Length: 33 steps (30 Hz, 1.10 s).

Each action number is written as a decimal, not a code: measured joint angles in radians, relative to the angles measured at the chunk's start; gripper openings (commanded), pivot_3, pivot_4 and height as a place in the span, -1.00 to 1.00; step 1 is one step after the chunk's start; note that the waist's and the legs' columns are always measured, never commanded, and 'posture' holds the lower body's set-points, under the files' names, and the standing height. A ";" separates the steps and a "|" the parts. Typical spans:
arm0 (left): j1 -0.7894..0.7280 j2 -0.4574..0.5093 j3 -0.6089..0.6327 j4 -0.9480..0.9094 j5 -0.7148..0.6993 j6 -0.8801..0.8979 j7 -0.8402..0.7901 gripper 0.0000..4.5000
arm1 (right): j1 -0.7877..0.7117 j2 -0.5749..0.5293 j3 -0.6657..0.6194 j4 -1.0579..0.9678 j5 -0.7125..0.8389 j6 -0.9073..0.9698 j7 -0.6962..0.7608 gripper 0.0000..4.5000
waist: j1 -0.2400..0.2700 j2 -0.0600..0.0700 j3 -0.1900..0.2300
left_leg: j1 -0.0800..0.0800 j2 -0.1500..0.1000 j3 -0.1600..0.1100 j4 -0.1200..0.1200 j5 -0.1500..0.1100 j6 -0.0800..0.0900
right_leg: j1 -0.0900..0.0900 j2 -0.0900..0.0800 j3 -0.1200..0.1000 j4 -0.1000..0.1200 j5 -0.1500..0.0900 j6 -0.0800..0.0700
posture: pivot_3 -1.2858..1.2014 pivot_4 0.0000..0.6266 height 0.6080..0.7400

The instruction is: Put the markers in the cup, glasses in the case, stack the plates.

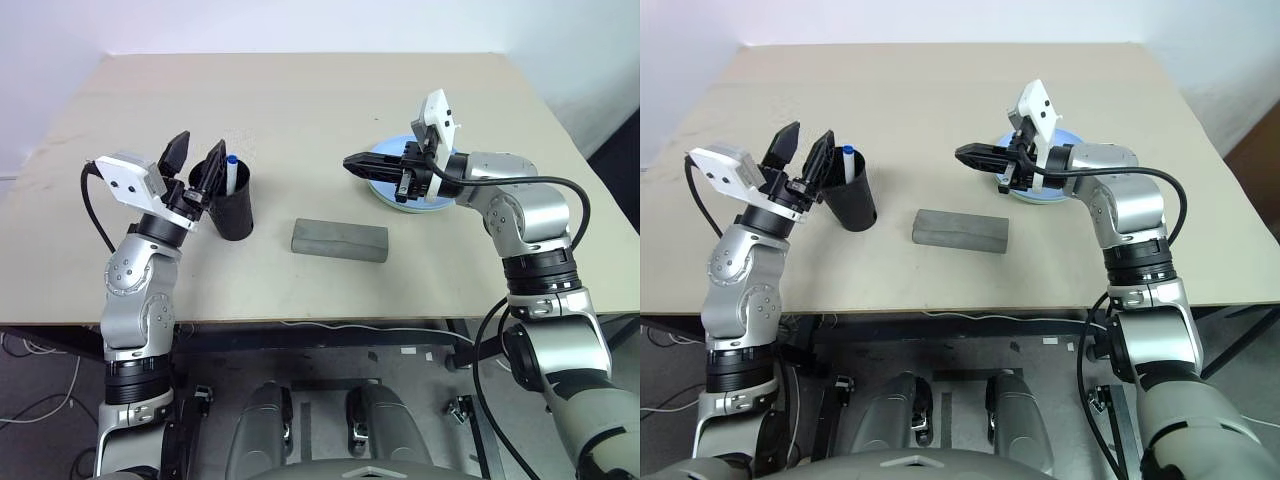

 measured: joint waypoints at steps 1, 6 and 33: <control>0.000 0.000 0.000 0.000 0.000 0.000 -0.002 0.95 | 0.000 0.000 0.000 0.000 0.000 0.000 0.000 -1.00 | 0.000 0.000 0.000 | 0.000 0.000 0.000 0.000 0.000 0.000 | 0.000 0.000 0.000 0.000 0.000 0.000 | 0.03 -0.52 -0.06; 0.000 0.000 0.000 -0.007 0.000 -0.001 -0.004 0.98 | 0.000 0.000 0.000 0.000 0.000 0.000 -0.001 -1.00 | 0.000 0.000 0.000 | 0.000 0.000 0.000 0.000 0.000 0.000 | 0.000 0.000 0.000 0.000 0.000 0.000 | 0.03 -0.52 -0.06; 0.365 0.342 0.074 -0.398 -0.355 0.376 -0.338 0.98 | 0.169 -0.091 -0.076 -0.121 0.124 0.112 0.053 -1.00 | 0.001 0.001 0.001 | 0.000 0.000 0.000 -0.001 0.000 0.001 | 0.000 -0.003 0.000 -0.003 -0.002 -0.006 | 0.03 -0.52 -0.06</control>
